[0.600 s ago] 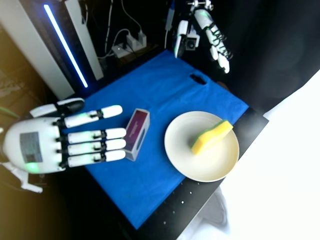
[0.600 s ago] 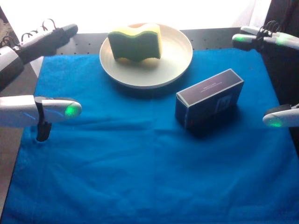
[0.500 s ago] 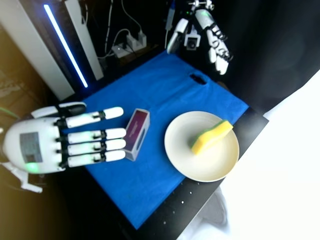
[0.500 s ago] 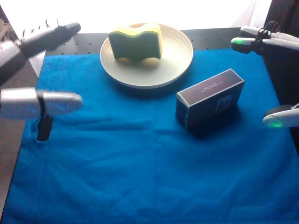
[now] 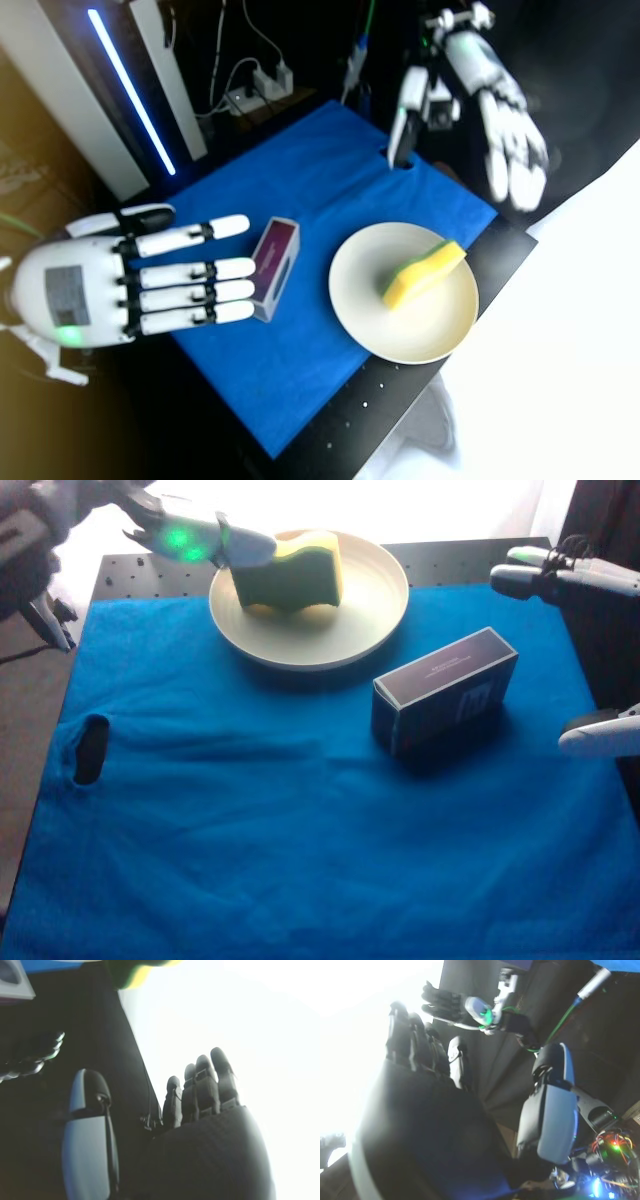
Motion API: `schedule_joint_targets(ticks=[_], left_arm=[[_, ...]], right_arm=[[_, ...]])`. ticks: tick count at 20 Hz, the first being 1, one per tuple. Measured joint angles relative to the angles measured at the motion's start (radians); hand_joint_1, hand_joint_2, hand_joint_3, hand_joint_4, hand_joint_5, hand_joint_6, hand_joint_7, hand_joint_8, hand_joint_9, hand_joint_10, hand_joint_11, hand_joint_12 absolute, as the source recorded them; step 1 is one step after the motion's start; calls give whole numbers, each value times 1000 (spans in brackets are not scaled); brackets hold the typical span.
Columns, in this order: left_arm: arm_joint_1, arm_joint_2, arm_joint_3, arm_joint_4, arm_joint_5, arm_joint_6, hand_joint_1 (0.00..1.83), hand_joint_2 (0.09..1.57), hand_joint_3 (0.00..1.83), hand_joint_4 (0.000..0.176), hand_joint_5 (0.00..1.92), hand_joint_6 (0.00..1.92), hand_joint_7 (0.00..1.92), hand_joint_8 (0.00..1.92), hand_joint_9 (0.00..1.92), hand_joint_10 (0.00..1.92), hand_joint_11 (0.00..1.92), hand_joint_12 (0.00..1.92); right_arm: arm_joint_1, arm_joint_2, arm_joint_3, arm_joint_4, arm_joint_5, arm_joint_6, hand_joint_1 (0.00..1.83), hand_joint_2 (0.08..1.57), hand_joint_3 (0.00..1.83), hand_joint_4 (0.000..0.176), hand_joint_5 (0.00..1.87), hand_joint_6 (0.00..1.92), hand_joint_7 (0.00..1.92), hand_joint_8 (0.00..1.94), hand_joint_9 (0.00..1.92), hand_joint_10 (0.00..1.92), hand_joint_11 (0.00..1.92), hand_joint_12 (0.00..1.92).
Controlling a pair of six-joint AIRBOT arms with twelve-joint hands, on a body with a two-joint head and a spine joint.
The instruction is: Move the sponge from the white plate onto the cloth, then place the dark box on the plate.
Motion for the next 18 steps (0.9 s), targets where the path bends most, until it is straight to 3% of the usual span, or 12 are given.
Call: schedule_joint_targets(ticks=[1, 2, 7, 8, 10, 11, 12, 13, 14, 18], left_arm=[[-19, -38, 42, 32, 92, 1, 796, 1020, 3, 84, 191, 3, 191, 0, 231, 5, 0, 601], [-63, -122, 121, 190, 248, -2, 796, 1020, 2, 84, 191, 2, 191, 0, 232, 4, 0, 602], [-63, -199, 190, 196, 304, -3, 796, 1020, 2, 84, 191, 2, 191, 0, 232, 4, 0, 603], [-62, -209, 201, 197, 307, -3, 783, 995, 0, 124, 283, 5, 312, 5, 332, 12, 0, 809], [-61, -224, 213, 198, 316, -3, 783, 986, 0, 134, 309, 3, 345, 4, 361, 9, 0, 900], [-60, -235, 219, 201, 320, -2, 963, 1069, 6, 4, 555, 20, 738, 51, 701, 104, 156, 1121], [-60, -240, 224, 202, 318, -3, 1005, 1086, 2, 0, 616, 8, 838, 26, 788, 95, 178, 1201], [-60, -242, 225, 204, 316, -3, 1274, 1101, 8, 0, 736, 15, 942, 816, 895, 80, 280, 1203], [-60, -245, 231, 204, 317, -5, 1321, 1127, 8, 0, 763, 9, 911, 1062, 919, 69, 298, 1209], [-57, -231, 224, 200, 307, -12, 1331, 1141, 2, 0, 771, 4, 894, 1139, 928, 59, 301, 1216]], right_arm=[[0, -1, 1, 0, -1, 0, 767, 942, 4, 157, 138, 0, 42, 9, 0, 0, 54, 21], [0, -3, 7, -4, 2, 0, 767, 943, 3, 157, 138, 0, 43, 7, 0, 0, 54, 21], [0, -5, 11, -10, 0, 0, 767, 943, 3, 157, 138, 0, 44, 6, 0, 0, 54, 20], [0, -6, 13, -13, 0, 0, 778, 945, 3, 151, 137, 0, 46, 6, 0, 0, 31, 10], [0, -6, 13, -16, -2, 0, 781, 946, 3, 149, 137, 0, 46, 5, 0, 0, 25, 7], [2, -7, 13, -18, -2, 0, 760, 935, 0, 140, 133, 0, 57, 8, 12, 5, 91, 35], [2, -8, 13, -18, -2, 1, 755, 933, 0, 138, 133, 0, 59, 9, 15, 6, 105, 41], [2, -9, 13, -19, -2, 5, 751, 934, 0, 143, 133, 0, 58, 7, 14, 4, 102, 39], [2, -11, 14, -22, -2, 5, 749, 935, 0, 144, 132, 0, 58, 6, 13, 4, 102, 38], [2, -13, 18, -24, -4, 8, 749, 935, 0, 144, 132, 0, 60, 3, 14, 2, 103, 36]])
